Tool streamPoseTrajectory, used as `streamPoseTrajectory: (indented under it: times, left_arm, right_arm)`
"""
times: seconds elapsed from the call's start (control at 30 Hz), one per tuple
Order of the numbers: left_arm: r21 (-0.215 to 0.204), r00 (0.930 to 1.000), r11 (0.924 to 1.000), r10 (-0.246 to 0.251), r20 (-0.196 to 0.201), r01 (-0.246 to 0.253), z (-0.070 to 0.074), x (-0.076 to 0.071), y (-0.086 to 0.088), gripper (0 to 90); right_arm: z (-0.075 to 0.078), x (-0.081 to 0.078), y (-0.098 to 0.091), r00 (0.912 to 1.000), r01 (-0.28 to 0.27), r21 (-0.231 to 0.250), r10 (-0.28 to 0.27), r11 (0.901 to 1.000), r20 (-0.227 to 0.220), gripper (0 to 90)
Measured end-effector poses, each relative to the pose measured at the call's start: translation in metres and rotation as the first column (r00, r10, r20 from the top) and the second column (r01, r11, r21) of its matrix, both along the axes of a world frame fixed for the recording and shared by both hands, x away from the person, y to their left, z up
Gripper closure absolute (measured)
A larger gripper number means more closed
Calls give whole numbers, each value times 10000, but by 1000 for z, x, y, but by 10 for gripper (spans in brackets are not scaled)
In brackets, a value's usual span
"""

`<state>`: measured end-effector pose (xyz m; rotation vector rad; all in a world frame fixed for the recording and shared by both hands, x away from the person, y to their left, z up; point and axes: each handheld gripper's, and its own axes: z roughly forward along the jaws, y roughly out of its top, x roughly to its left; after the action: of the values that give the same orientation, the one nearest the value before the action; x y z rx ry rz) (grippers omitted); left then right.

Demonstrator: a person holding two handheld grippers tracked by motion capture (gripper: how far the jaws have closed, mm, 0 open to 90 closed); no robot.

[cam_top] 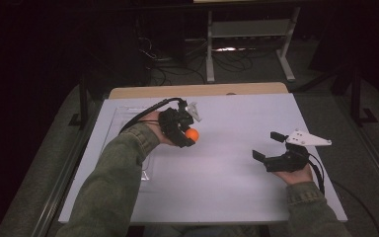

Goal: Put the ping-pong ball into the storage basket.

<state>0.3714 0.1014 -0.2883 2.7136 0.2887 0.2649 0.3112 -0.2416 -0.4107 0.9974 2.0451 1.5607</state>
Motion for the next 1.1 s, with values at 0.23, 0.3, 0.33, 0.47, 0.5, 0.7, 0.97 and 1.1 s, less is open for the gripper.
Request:
streamPoseTrajectory:
  times: [0.23, 0.3, 0.33, 0.47, 0.5, 0.7, 0.97, 1.1]
  left_arm:
    - [89, 9999, 9999, 136, 21, -137, 5, 0, 10, 503]
    - [91, 9998, 9998, 187, 54, -188, 7, 0, 13, 503]
    - [102, 9998, 9998, 181, 54, -182, 8, 0, 14, 503]
    - [107, 9996, 9996, 267, 99, -268, 11, -2, 19, 503]
    - [92, 9996, 9996, 267, 111, -268, 12, -3, 20, 503]
    - [65, 9989, 9990, 443, 175, -444, 17, -5, 28, 503]
    - [183, 9977, 9977, 643, 233, -648, 20, -6, 40, 503]
    - [353, 9976, 9972, 651, 219, -659, 22, -8, 45, 503]
  right_arm:
    - [-1, 0, 1, 10000, -57, -81, 56, 10000, -57, 0]
    - [-1, 1, 1, 10000, -23, -75, 22, 10000, -74, 0]
    - [-1, 1, 1, 10000, -19, -81, 18, 10000, -60, 0]
    - [-1, 1, 1, 10000, -38, -89, 37, 10000, -77, 0]
    - [-1, 0, 1, 10000, -53, -85, 52, 10000, -80, 0]
    - [-1, 0, 2, 9999, -86, -137, 85, 9999, -98, 0]
    - [-2, 0, 3, 9998, -126, -157, 124, 9998, -123, 0]
    - [-2, 0, 3, 9997, -167, -184, 164, 9997, -155, 0]
